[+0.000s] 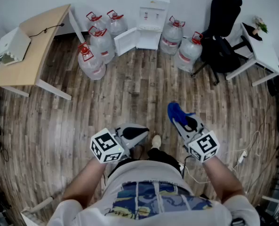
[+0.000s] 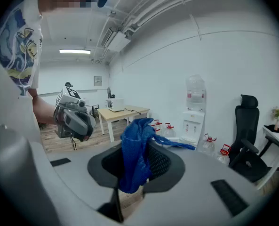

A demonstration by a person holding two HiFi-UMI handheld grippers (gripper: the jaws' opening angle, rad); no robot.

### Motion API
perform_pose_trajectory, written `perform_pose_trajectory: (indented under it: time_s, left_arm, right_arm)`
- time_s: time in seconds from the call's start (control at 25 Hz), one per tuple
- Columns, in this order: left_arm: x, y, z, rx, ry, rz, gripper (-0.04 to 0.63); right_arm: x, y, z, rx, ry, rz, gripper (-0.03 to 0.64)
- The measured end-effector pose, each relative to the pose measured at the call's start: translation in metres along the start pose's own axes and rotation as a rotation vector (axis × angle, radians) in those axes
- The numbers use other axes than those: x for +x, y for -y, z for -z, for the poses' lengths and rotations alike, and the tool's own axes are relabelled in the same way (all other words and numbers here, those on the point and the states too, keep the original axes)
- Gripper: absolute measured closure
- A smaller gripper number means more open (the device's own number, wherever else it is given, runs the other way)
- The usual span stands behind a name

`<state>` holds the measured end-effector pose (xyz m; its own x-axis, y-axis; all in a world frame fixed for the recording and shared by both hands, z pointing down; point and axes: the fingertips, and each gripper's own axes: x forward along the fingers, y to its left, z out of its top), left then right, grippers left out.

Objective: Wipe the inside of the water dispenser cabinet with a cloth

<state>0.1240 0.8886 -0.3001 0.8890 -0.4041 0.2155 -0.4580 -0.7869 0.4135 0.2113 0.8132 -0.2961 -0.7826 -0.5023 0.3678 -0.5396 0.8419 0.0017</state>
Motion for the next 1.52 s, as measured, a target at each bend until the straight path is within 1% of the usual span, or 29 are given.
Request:
perform_pose_trajectory:
  time_s: [0.16,0.44,0.6,0.76,1.0,1.12,1.32,1.52]
  left_arm:
    - [0.053,-0.001,-0.018,-0.001,-0.002,-0.006,0.592]
    - [0.133,-0.005,-0.05,0.021,-0.013,-0.01,0.592]
    - [0.16,-0.009,-0.06,0.013,-0.015,-0.012,0.592]
    - [0.174,-0.031,-0.068,-0.009,-0.023,0.008,0.592]
    - [0.175,-0.108,-0.083,-0.037,-0.02,0.042,0.592]
    - [0.174,-0.157,-0.098,-0.024,-0.036,0.065,0.592]
    - [0.162,-0.25,-0.136,-0.031,-0.033,0.109,0.592]
    - [0.15,-0.328,-0.156,-0.022,-0.066,0.156,0.592]
  right_arm:
    - [-0.012,0.04,0.001,0.017,0.015,-0.018,0.537]
    - [-0.017,0.108,0.018,0.036,0.044,-0.051,0.537]
    - [-0.011,0.142,0.028,0.055,0.035,-0.056,0.537]
    - [0.013,0.176,0.03,0.105,0.03,-0.043,0.535]
    - [0.087,0.217,0.023,0.118,0.009,-0.027,0.535]
    - [0.127,0.241,0.017,0.131,-0.016,0.001,0.535]
    - [0.208,0.286,-0.009,0.125,-0.062,0.038,0.535]
    - [0.283,0.325,-0.037,0.125,-0.064,0.083,0.535]
